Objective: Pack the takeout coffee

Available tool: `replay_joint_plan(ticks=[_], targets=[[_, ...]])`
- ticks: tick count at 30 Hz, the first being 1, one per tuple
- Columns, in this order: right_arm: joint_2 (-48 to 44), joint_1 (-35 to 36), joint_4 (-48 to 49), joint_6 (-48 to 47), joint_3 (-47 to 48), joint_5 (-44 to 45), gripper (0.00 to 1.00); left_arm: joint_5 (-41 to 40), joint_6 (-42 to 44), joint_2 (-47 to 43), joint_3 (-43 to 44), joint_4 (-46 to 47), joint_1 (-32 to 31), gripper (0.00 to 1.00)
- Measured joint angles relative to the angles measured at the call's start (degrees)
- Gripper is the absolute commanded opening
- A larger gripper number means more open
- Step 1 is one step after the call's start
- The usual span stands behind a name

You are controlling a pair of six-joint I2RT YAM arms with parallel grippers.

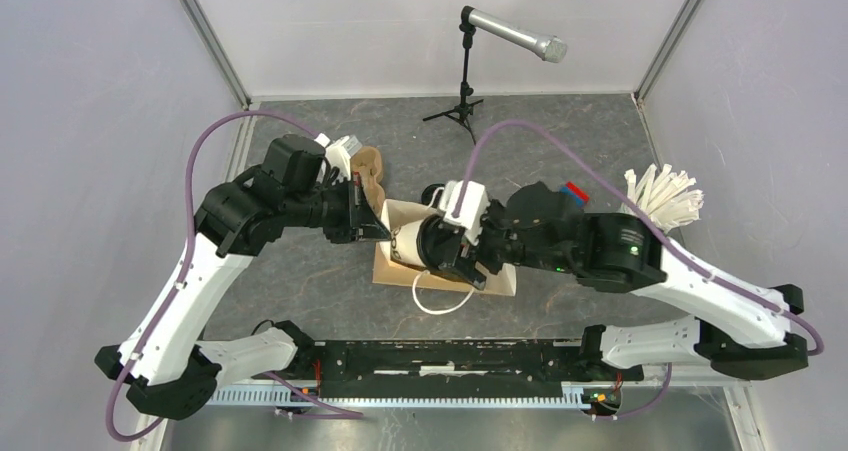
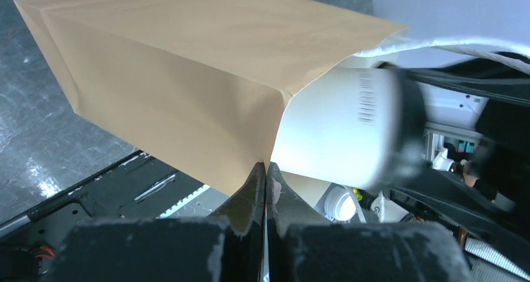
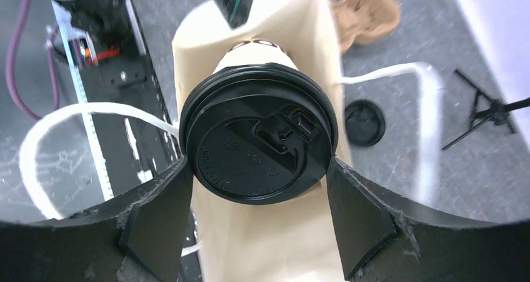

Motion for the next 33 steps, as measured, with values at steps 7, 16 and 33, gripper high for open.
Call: replay_joint_plan(ticks=[7, 16, 33], targets=[[-3.9, 0.0, -0.1, 0.1, 4.2, 3.4, 0.56, -2.0, 0.0, 1.2, 0.4, -3.9, 0.5, 0.03], [-6.9, 0.0, 5.6, 2.7, 4.6, 7.5, 0.57, -4.2, 0.2, 2.6, 3.1, -11.4, 1.5, 0.02], [-2.5, -0.5, -5.6, 14.3, 8.3, 39.3, 0.58, -6.4, 13.4, -1.7, 3.3, -21.4, 5.7, 0.02]])
